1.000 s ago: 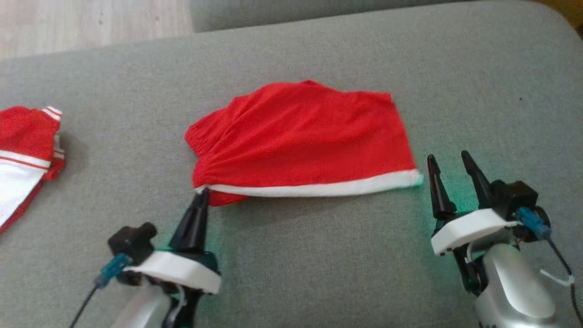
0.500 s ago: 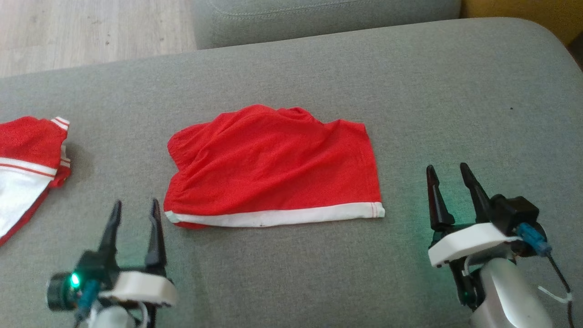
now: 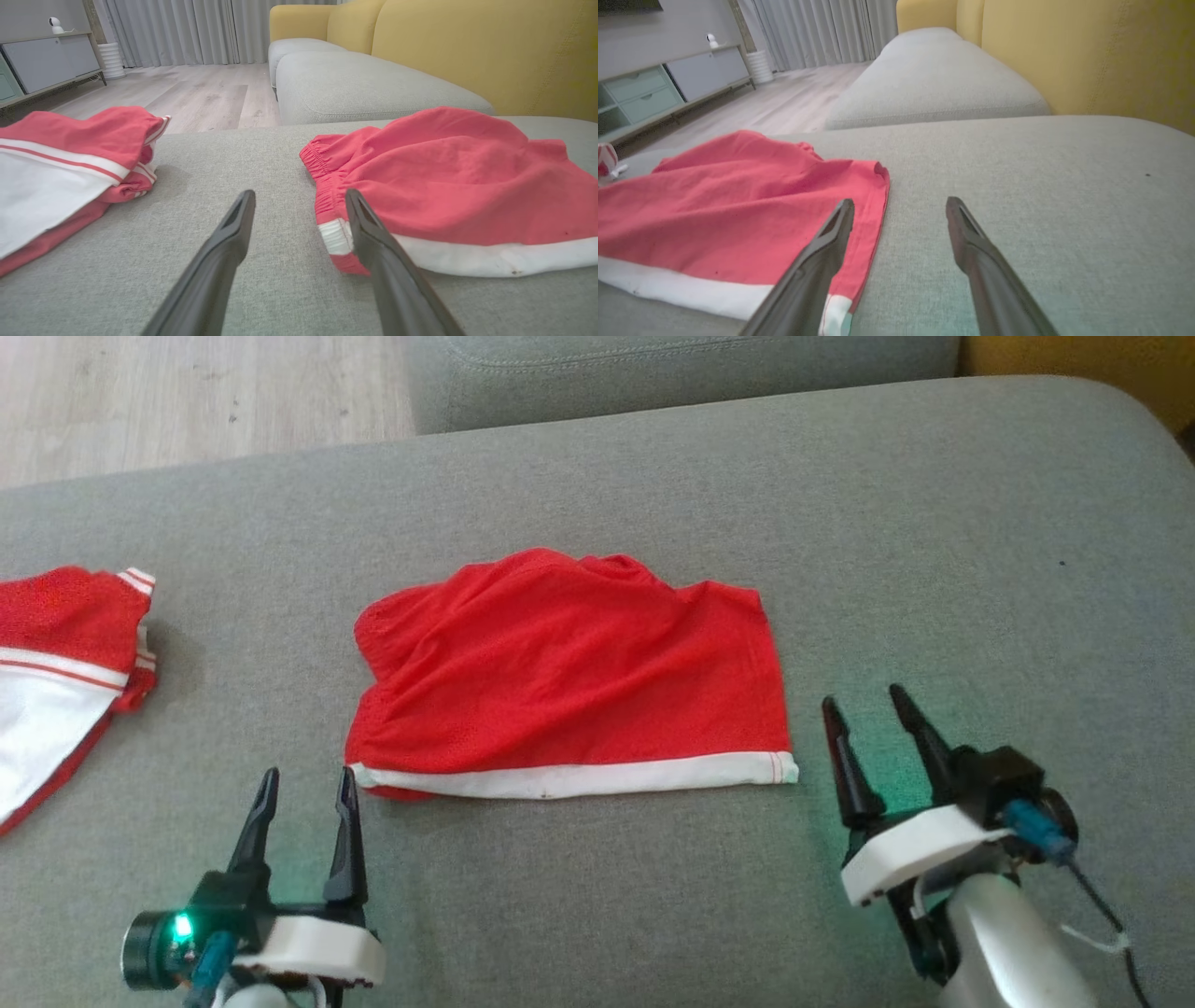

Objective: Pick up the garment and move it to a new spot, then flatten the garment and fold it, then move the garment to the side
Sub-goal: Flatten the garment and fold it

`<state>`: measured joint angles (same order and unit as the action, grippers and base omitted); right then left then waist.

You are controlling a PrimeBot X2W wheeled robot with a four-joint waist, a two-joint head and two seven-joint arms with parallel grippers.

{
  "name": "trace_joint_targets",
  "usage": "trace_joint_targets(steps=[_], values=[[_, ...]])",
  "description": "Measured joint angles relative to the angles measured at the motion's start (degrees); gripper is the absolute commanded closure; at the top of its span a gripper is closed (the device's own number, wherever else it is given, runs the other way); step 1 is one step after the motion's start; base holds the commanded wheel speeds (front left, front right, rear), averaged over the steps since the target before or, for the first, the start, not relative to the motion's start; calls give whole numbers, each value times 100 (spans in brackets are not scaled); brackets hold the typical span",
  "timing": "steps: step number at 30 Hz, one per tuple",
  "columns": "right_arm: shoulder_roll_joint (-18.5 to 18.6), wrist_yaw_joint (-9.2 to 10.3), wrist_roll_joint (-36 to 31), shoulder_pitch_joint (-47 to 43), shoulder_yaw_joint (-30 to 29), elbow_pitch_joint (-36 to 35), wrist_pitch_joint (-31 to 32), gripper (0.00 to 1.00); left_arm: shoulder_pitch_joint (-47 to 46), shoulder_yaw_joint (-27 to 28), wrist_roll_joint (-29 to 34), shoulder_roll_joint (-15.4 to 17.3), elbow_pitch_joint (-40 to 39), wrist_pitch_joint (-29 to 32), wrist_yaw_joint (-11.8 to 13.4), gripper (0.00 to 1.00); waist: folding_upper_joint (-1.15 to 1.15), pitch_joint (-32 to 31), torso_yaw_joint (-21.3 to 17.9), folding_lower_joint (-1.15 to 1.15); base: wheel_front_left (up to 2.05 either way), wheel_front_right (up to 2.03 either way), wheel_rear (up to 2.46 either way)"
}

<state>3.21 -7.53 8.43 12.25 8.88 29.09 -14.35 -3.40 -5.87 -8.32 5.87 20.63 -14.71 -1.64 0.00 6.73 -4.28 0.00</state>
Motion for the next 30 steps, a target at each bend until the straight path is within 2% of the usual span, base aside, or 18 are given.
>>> trace_joint_targets(steps=[5, 13, 14, 15, 16, 17, 18, 23, 30], values=[[-3, 0, -324, 19, 311, 571, 0, 0, -2, 55, 135, -119, 97, 0, -102, 0, 0, 82, 61, 0, 0, 0, 0], [-3, 0, -207, 402, 511, 1505, 0, 0, -15, 82, 186, -232, 180, 0, -246, 0, 0, 195, 227, 0, 0, 0, 0], [-3, 0, -174, 467, 541, 1600, -2, 11, -19, 94, 193, -247, 188, 0, -247, 0, 0, 207, 247, 0, 0, 0, 0], [-3, 0, -145, 528, 581, 1691, -3, 50, -27, 115, 196, -259, 208, 0, -247, 0, 0, 216, 267, 0, 0, 0, 0], [-2, 0, -111, 592, 620, 1782, -3, 76, -36, 142, 209, -268, 223, 0, -248, 0, 0, 223, 285, 0, 0, 0, 0], [-1, 0, -49, 645, 682, 1851, -2, 93, -45, 167, 229, -270, 235, 0, -256, 0, 0, 229, 301, 0, 0, 0, 0], [-1, 0, 21, 690, 766, 1913, -1, 100, -52, 194, 235, -270, 238, 0, -292, 0, 0, 234, 315, 0, 0, 0, 0], [-25, -1, 252, 839, 966, 2163, -24, 100, -102, 245, 235, -292, 247, 0, -320, 0, 0, 249, 321, 0, 0, 0, 0], [-46, -2, 30, 870, 287, 2152, -76, 100, -102, 186, 145, -299, 218, 0, -447, 0, 0, 278, 220, 0, 0, 0, 0]])
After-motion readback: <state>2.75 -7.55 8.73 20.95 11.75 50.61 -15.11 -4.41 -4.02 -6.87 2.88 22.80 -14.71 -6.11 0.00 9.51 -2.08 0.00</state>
